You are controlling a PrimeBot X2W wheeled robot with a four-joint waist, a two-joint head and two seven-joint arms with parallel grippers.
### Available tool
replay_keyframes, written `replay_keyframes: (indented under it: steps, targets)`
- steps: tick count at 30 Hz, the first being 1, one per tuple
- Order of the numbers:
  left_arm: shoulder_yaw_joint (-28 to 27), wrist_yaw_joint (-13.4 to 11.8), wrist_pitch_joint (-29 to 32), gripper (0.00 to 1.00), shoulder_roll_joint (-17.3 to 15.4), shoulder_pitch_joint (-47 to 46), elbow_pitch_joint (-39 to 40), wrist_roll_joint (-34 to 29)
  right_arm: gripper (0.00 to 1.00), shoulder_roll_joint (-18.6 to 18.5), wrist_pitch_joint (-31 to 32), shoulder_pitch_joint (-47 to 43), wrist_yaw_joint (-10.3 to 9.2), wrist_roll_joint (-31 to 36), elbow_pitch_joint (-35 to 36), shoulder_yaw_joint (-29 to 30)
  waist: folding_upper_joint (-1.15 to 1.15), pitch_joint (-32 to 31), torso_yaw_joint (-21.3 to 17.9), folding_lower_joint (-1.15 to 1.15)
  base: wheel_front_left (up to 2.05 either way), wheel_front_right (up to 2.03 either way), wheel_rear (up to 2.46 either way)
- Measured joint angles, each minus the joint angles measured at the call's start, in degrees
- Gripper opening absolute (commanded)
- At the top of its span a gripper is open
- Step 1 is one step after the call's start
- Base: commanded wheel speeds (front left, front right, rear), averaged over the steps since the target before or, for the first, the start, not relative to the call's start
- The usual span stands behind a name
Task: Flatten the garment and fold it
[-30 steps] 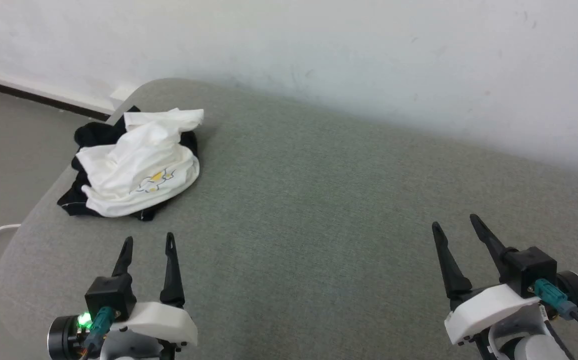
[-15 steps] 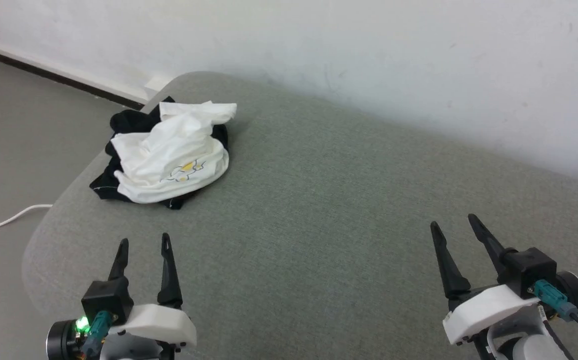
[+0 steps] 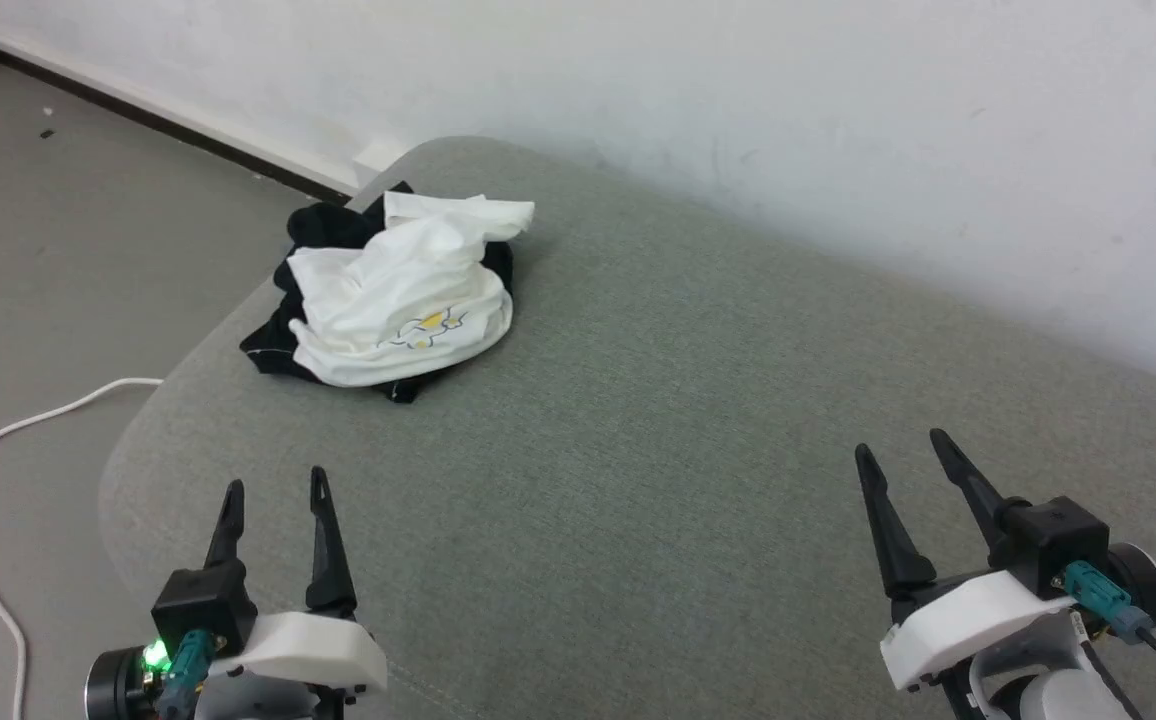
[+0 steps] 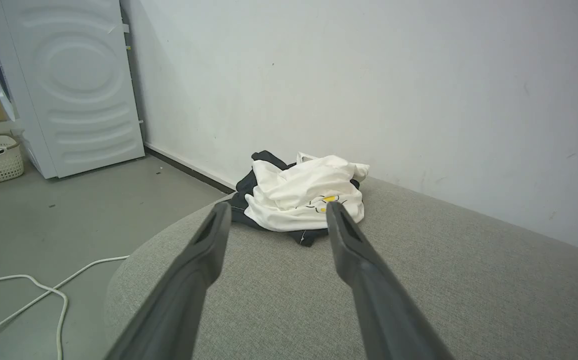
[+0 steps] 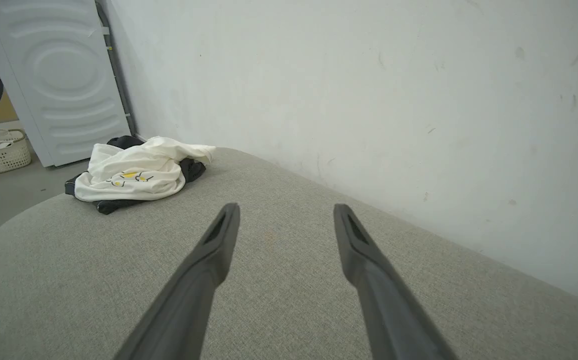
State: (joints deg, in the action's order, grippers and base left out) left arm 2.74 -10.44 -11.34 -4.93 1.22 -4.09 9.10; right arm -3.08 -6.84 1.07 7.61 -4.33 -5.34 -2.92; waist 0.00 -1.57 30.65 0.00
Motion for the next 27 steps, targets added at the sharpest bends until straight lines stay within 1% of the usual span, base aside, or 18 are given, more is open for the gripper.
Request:
replay_keyframes:
  steps: [27]
  targets:
    - [1.0,-3.3,-3.3,1.0,-0.6,0.1,-1.0,2.1,1.0,0.0,-1.8,0.2,0.0,-1.6,-1.0,-1.0,0.0,-0.4,8.6,0.0,-0.01,-0.01,-0.01]
